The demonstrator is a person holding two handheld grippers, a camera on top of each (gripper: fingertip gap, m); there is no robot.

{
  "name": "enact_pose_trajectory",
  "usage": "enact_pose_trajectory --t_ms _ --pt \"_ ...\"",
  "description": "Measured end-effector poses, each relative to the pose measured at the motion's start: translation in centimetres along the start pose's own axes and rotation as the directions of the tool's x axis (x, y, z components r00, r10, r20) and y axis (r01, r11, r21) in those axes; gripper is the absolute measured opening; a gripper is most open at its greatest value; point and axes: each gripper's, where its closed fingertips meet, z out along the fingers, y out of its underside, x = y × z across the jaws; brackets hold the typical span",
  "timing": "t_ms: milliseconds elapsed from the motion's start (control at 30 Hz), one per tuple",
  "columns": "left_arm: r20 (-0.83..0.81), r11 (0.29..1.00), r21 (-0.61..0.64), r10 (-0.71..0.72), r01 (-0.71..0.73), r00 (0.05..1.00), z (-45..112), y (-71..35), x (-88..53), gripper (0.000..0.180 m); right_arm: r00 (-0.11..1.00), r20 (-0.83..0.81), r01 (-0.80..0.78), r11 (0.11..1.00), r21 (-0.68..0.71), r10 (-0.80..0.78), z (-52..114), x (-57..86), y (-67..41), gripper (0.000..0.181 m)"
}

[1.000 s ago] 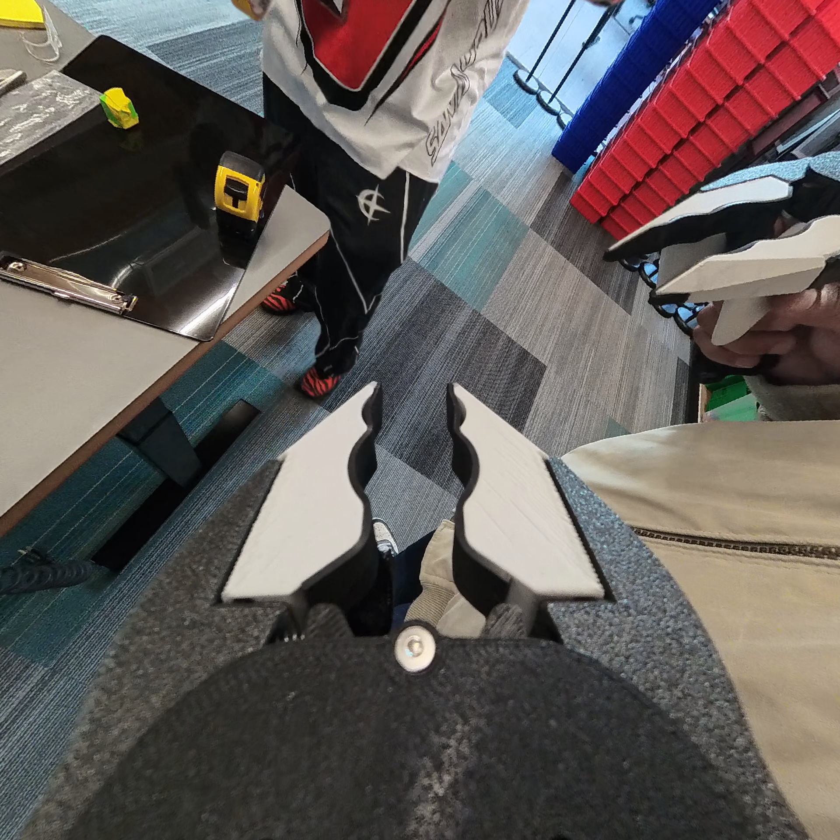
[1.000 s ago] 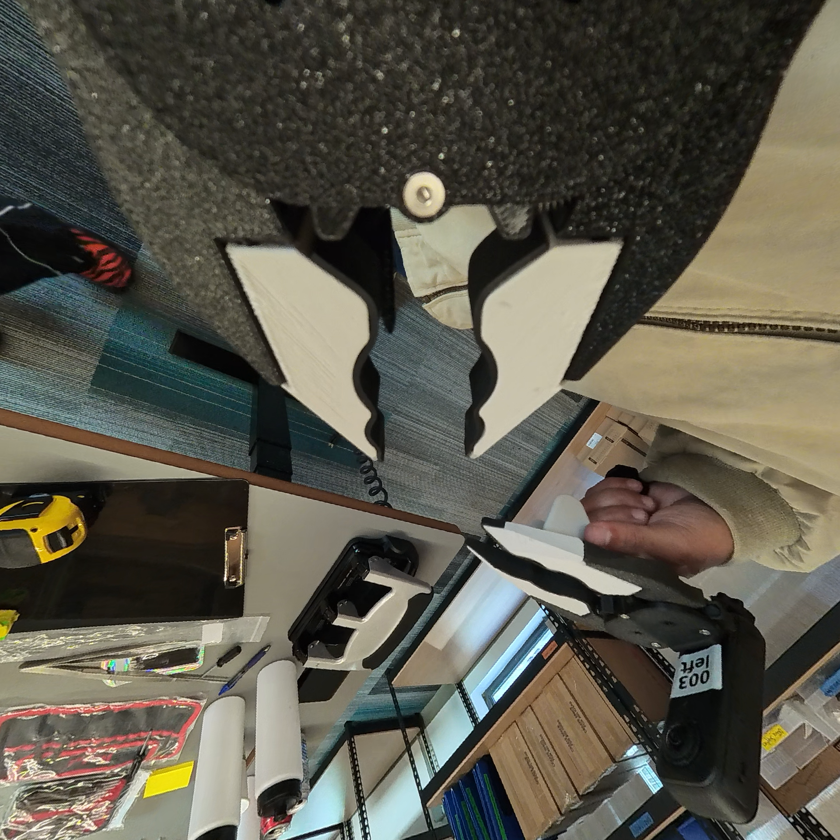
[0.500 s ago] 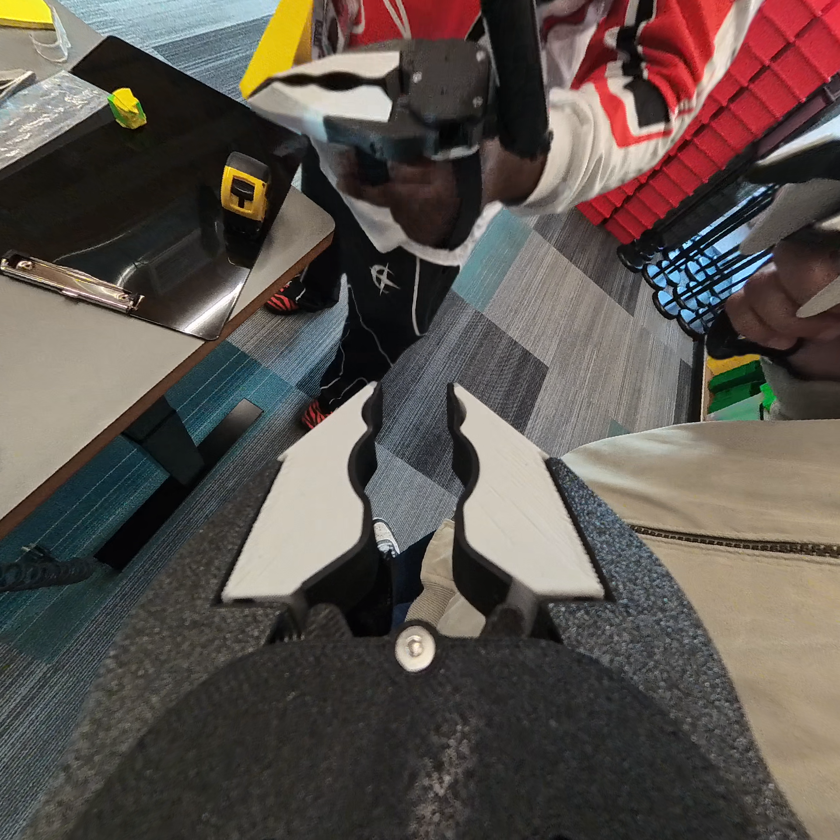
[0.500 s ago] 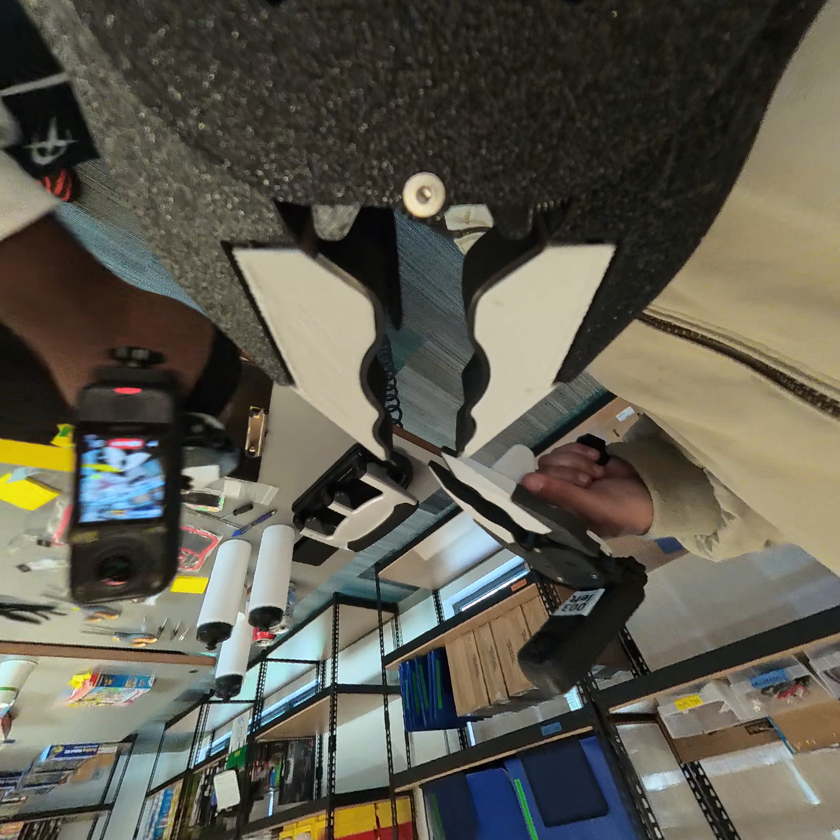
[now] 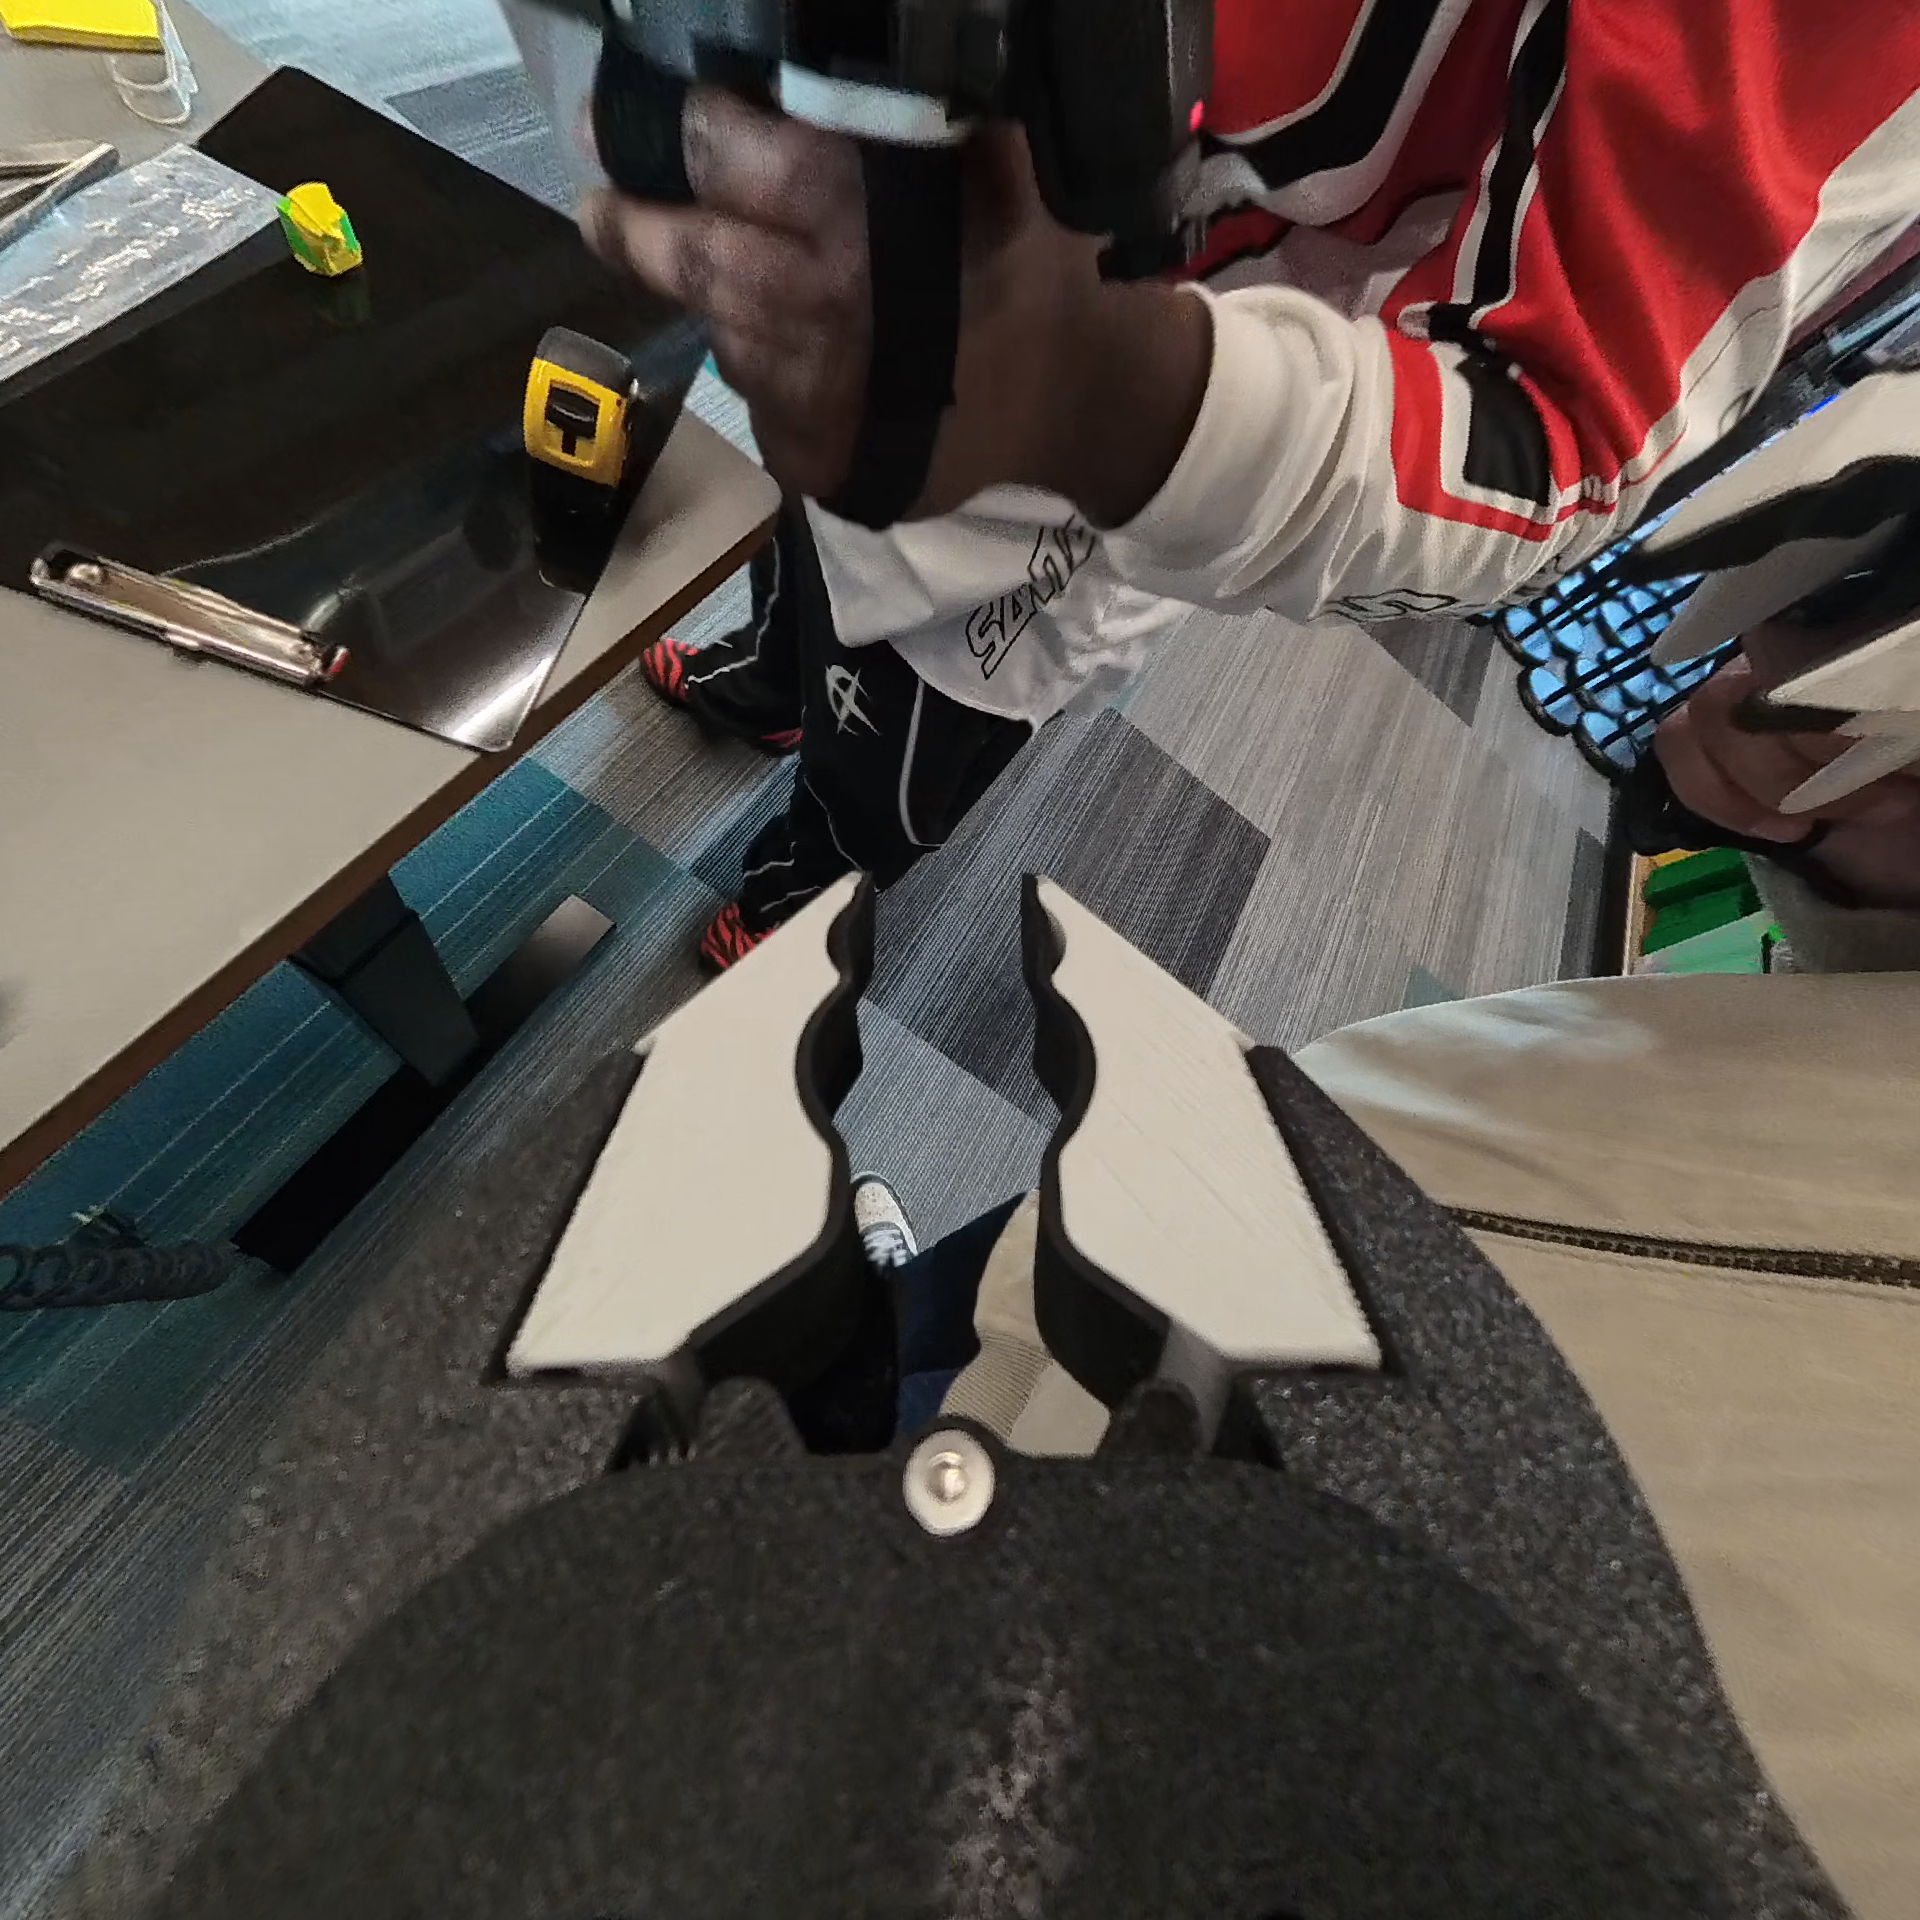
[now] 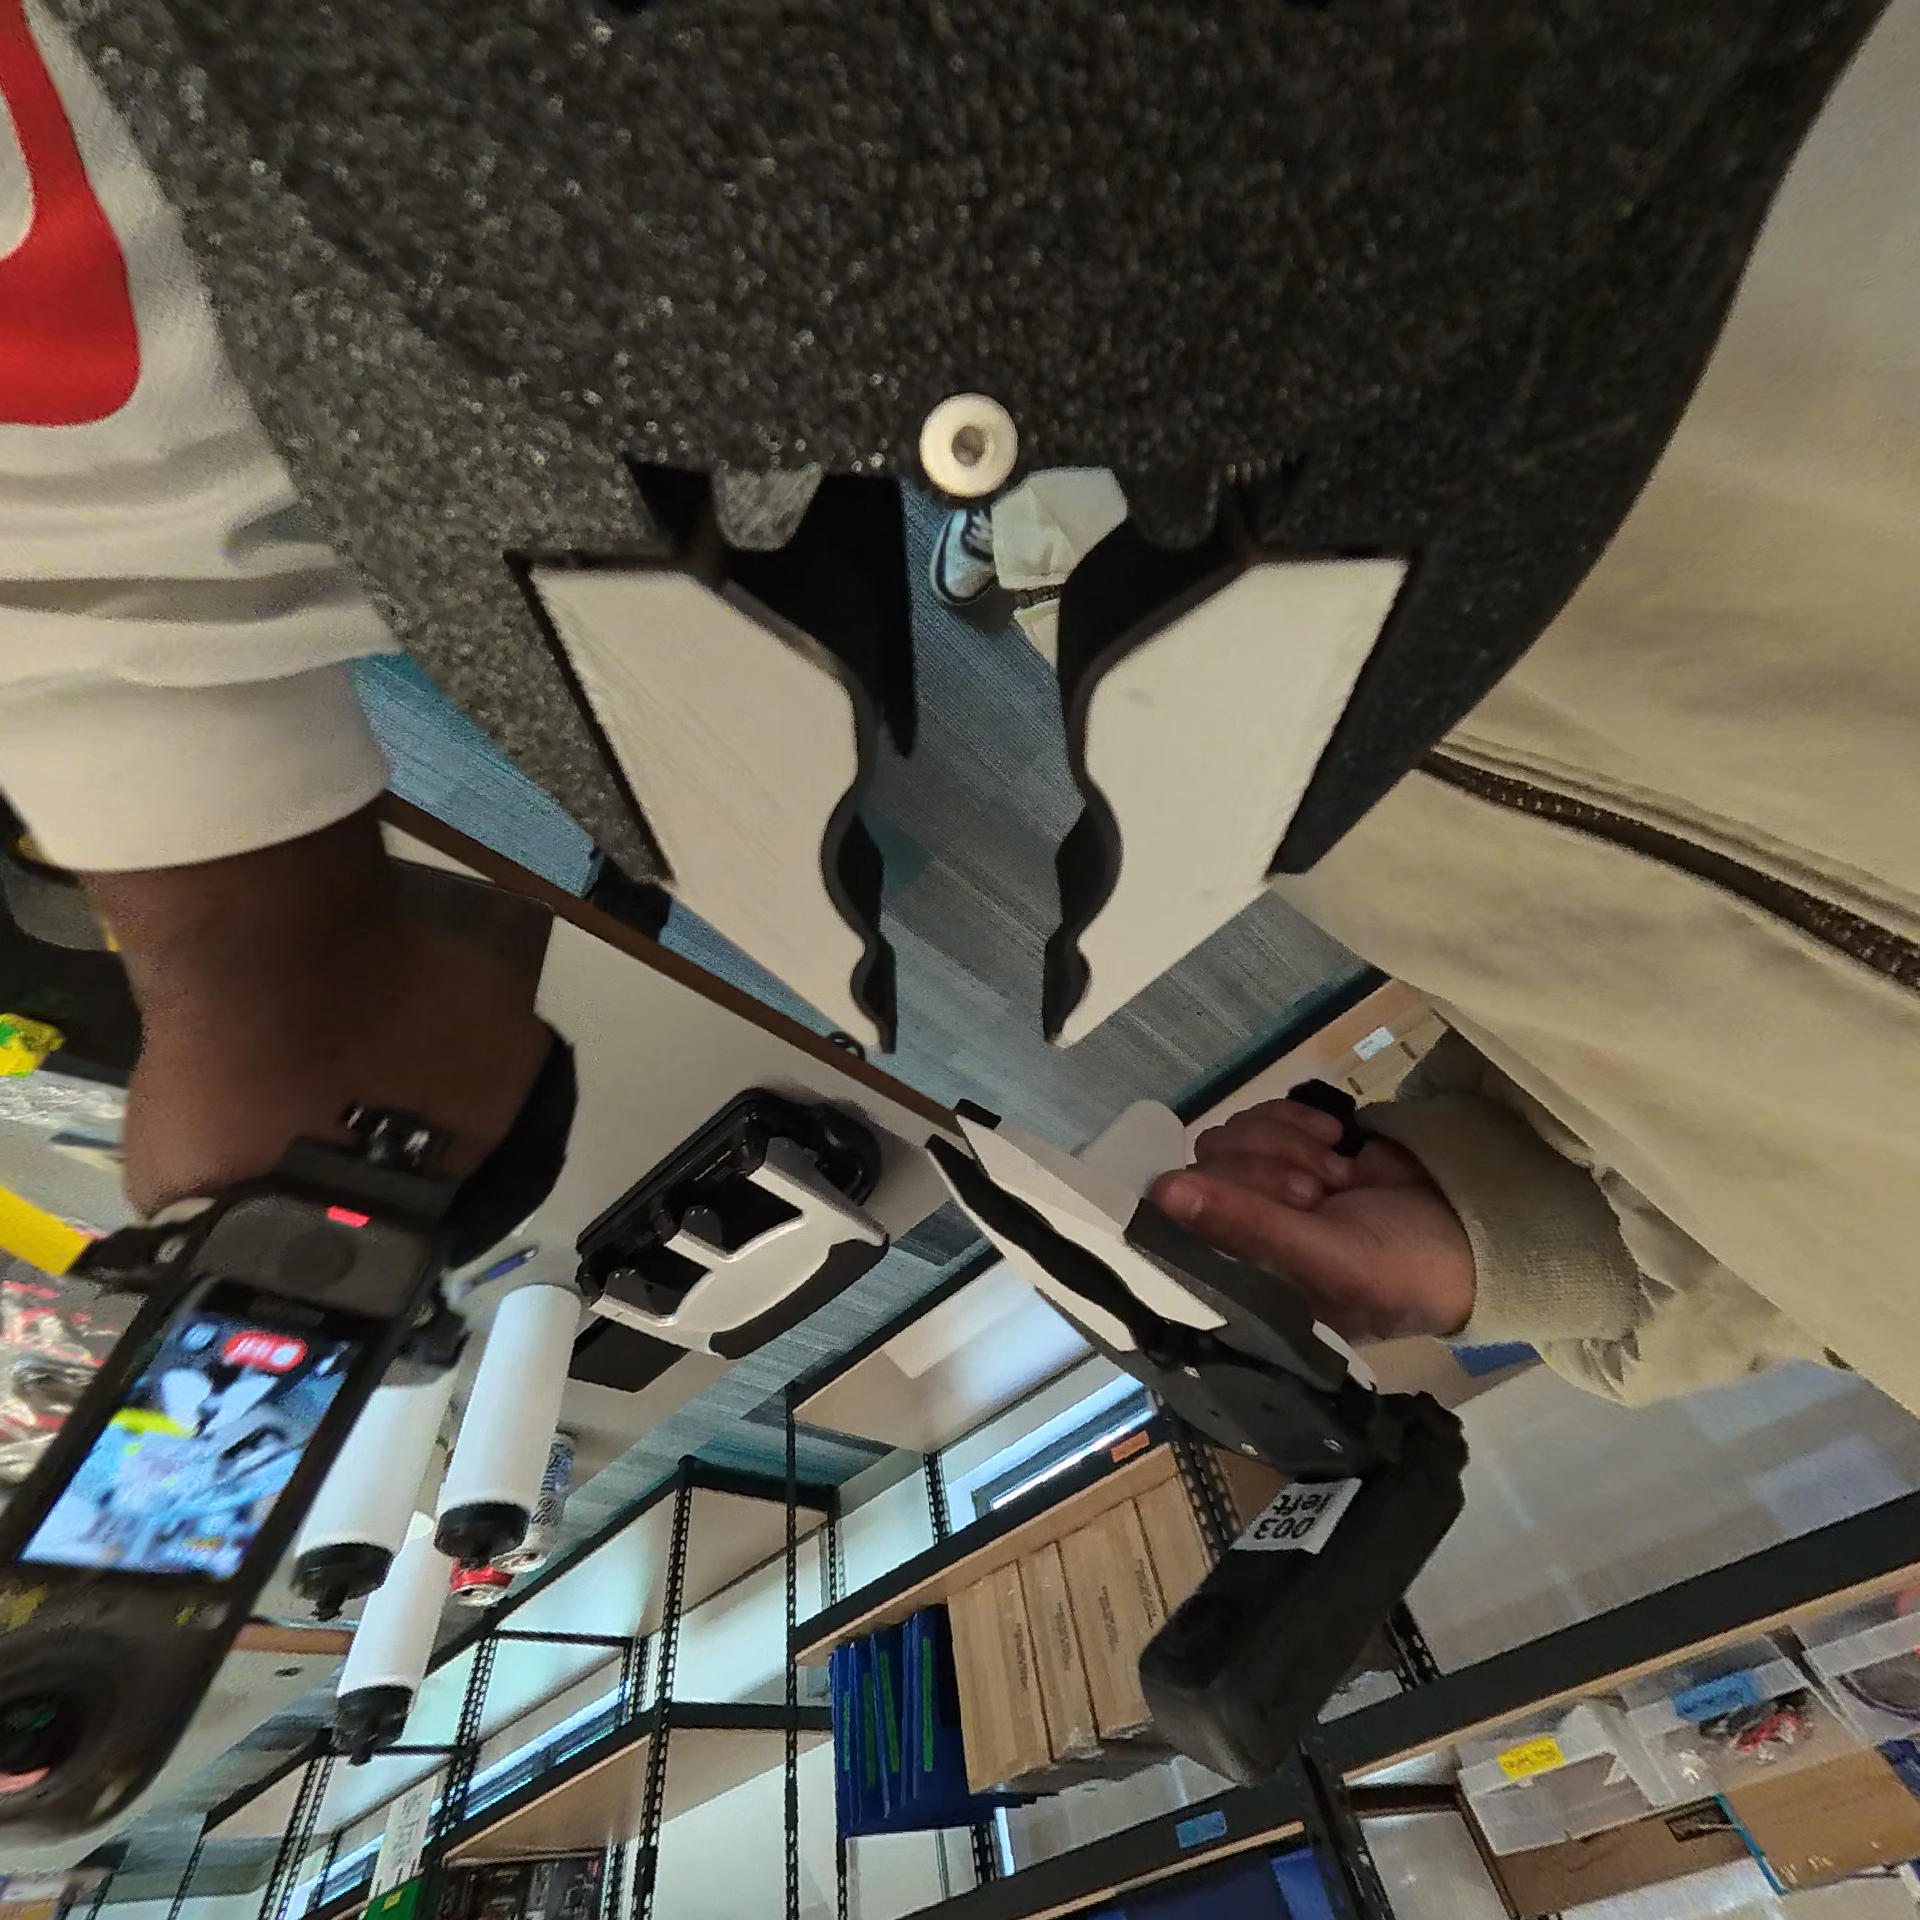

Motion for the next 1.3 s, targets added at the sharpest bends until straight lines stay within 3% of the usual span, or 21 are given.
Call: enact_pose_trajectory --t_ms 300,500,767,1033,1300 --pt "0.066 0.997 -0.043 -0.055 0.057 0.996 -2.4 4.4 2.4 0.028 0.993 0.099 -0.059 0.997 -0.044 0.064 -1.3 -2.6 3.2 0.028" --pt "0.041 0.996 -0.015 -0.085 0.085 0.996 -4.3 5.9 2.4 0.028 0.998 0.040 -0.040 0.997 -0.060 0.042 -1.3 -3.4 3.5 0.028" --pt "-0.034 0.998 -0.041 0.050 -0.051 0.998 -10.1 8.3 -0.8 0.028 0.995 -0.075 -0.072 0.997 -0.014 0.071 3.8 -8.7 2.4 0.028" --pt "-0.088 0.990 -0.128 0.048 -0.059 0.995 -18.9 13.8 -7.2 0.028 0.982 -0.115 -0.147 0.989 0.020 0.148 12.2 -18.3 1.0 0.028" --pt "-0.108 0.991 -0.097 0.084 -0.095 0.991 -21.8 13.7 -7.9 0.028 0.978 -0.135 -0.158 0.987 0.005 0.157 14.0 -23.0 1.6 0.028"
